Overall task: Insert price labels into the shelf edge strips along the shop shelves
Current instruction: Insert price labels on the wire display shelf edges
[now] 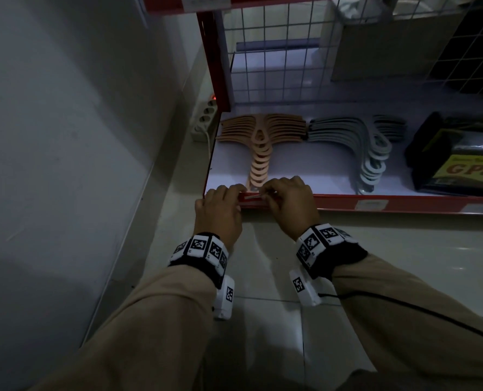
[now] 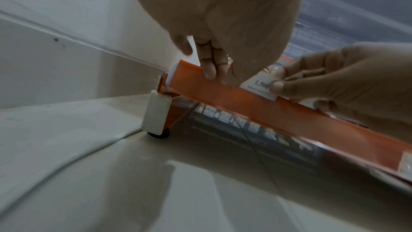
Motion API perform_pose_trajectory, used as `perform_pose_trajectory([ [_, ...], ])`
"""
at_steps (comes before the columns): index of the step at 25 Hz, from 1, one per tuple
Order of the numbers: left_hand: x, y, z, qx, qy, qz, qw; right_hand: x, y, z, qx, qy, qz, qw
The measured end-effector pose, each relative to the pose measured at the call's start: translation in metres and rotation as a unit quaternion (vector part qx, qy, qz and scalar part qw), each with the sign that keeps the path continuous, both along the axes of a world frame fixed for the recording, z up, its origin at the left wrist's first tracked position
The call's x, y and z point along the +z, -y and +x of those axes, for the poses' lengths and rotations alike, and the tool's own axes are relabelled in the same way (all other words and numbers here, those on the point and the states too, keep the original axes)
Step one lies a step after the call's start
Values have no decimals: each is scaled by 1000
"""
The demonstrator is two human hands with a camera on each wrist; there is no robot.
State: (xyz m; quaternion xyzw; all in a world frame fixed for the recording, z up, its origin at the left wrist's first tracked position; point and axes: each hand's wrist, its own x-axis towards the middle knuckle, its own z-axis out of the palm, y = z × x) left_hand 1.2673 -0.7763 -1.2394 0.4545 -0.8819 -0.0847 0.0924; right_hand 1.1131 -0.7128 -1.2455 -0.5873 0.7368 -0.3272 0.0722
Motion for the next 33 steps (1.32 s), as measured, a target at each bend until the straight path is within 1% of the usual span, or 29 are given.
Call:
perform_pose_trajectory([
  [4,-6,-1,0,-12,61,-31,998,2,-1,3,20,-48,22,998],
  [8,-7,-1,-4,-10,82,-46,995,2,-3,2,34,-156,88,983],
  [10,-7,-2,-4,-10,92,-51,994,1,-2,2,35,-183,104,977],
  [15,-8,-3,-1,-11,84,-47,995,-1,-2,4,32,-213,110,970],
  [20,-10,-4,-3,-9,96,-52,994,-2,-4,4,29,-214,121,969],
  [25,-11,-5,-1,-6,88,-48,995,-1,-3,4,33,-233,136,962],
  [30,-11,-6,-2,-8,93,-60,994,-1,-4,1,31,-239,135,961],
  [33,-11,-6,-2,-1,81,-58,995,-1,-4,2,30,-243,130,961],
])
